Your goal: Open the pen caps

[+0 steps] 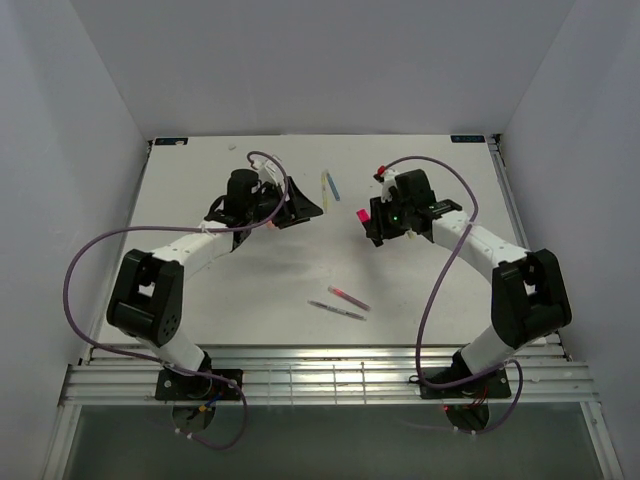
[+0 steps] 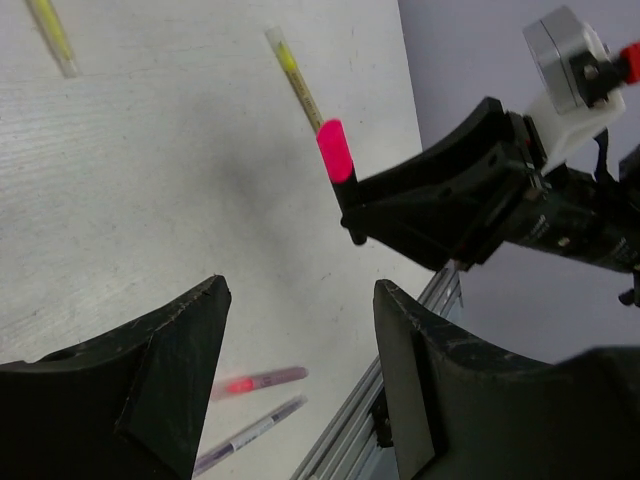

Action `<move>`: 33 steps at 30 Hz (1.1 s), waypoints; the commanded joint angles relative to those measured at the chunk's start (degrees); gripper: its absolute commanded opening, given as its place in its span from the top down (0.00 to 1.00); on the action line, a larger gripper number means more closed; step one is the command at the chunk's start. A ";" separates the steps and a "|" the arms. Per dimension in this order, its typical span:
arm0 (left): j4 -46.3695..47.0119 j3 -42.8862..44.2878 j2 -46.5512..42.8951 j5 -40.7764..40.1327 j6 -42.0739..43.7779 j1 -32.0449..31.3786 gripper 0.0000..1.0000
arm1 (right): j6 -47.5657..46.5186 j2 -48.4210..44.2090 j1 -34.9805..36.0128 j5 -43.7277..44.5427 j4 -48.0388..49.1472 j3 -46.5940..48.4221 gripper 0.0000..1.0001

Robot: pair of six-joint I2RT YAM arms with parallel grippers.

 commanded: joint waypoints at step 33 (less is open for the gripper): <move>6.54 6.94 11.96 -0.01 -8.02 -8.29 0.59 | 8.70 -6.93 9.58 -8.35 9.33 -5.52 0.92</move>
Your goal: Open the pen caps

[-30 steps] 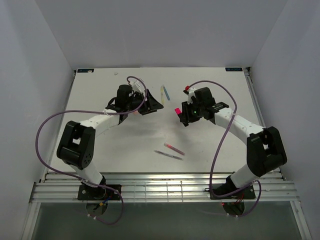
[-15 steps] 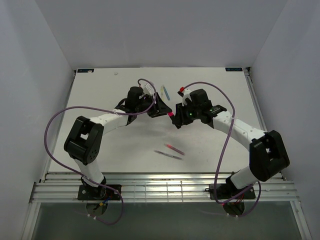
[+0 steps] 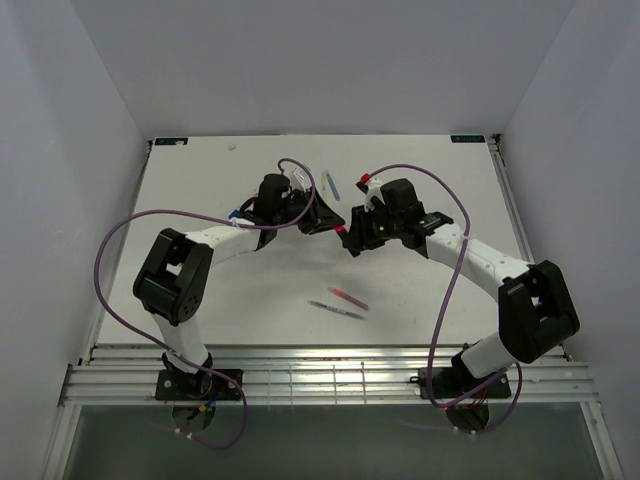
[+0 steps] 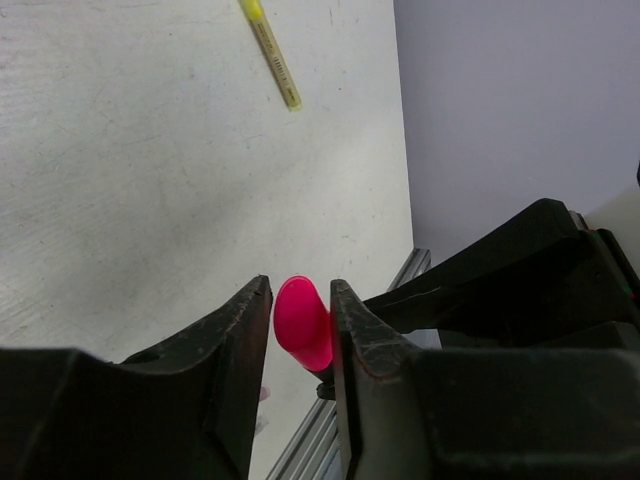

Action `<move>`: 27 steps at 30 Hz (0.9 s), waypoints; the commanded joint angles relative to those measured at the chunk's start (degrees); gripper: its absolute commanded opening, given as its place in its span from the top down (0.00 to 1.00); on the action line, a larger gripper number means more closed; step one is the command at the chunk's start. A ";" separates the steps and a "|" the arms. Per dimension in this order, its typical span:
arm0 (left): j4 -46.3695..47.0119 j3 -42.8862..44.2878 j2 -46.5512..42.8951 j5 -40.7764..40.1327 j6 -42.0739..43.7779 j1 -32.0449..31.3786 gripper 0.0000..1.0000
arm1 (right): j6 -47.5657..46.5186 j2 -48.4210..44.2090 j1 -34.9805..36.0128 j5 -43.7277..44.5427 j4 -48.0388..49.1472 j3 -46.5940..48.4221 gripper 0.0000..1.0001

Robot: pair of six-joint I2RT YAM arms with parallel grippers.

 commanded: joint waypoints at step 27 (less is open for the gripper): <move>0.55 2.24 -1.67 1.05 -7.47 -0.67 1.00 | -0.24 2.95 3.01 3.59 3.17 0.14 0.92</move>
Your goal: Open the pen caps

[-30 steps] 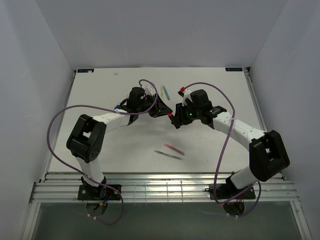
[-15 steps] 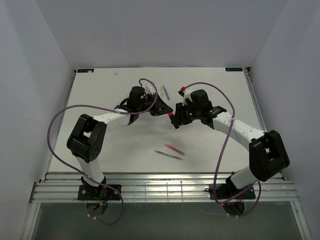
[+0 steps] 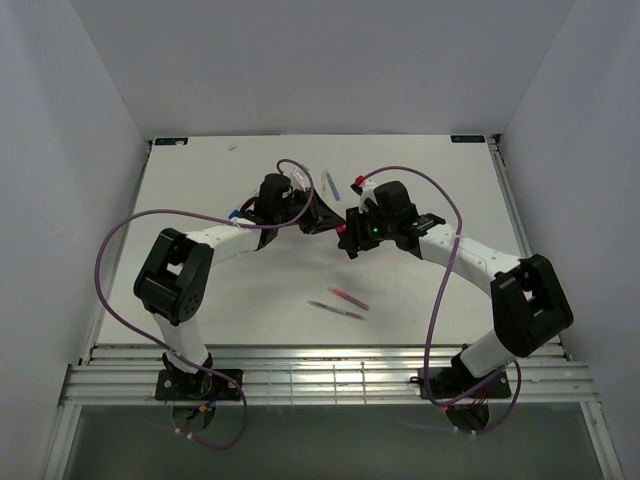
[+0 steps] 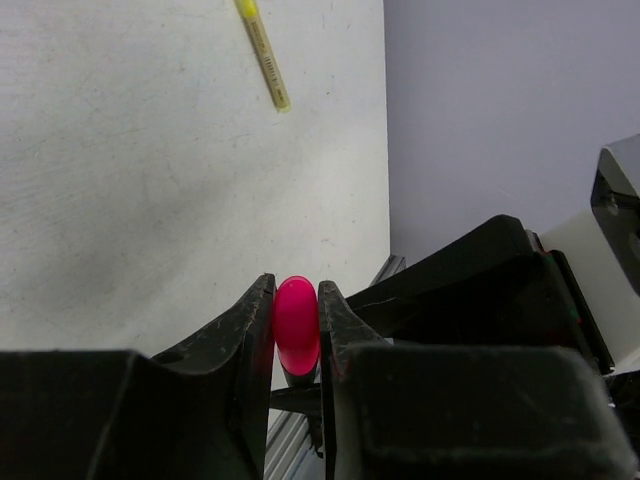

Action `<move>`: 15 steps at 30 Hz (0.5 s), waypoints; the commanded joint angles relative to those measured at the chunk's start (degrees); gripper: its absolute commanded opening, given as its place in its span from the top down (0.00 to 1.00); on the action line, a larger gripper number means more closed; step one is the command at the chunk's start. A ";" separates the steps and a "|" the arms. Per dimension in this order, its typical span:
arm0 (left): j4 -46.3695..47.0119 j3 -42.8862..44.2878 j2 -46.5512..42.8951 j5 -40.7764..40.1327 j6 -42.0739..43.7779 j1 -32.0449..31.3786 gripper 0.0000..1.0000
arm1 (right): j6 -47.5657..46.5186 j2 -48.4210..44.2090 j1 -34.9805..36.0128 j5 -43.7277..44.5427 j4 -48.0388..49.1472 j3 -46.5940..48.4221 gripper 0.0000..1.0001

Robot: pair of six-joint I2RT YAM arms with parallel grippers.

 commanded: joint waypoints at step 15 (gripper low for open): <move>3.65 3.48 -5.21 2.40 -0.60 3.35 1.00 | -5.69 -7.36 5.47 4.00 -4.41 -6.25 0.92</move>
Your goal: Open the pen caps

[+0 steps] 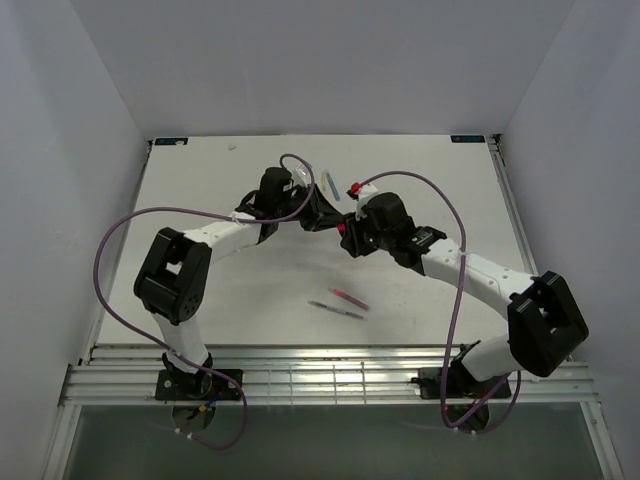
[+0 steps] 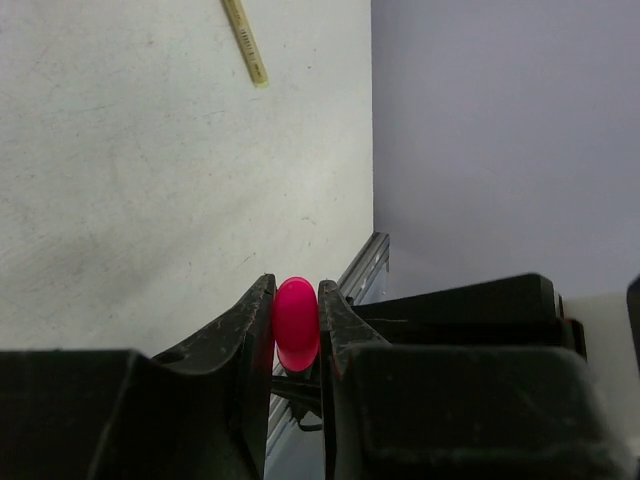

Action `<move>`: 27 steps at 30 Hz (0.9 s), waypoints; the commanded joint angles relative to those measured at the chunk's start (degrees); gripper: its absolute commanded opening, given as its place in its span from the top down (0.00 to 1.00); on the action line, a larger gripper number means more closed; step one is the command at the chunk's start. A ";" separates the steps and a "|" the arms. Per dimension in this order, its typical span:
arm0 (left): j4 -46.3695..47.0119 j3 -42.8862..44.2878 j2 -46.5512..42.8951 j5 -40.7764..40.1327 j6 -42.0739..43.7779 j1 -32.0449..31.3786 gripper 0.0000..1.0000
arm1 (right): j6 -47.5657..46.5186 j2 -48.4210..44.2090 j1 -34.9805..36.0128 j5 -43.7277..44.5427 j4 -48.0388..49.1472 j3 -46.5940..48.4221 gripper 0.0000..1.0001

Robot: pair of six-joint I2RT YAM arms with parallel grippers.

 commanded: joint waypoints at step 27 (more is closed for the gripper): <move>8.83 -13.06 -14.16 -10.64 -4.22 9.99 1.00 | -3.07 -7.18 -3.74 -3.54 -5.27 -9.57 0.92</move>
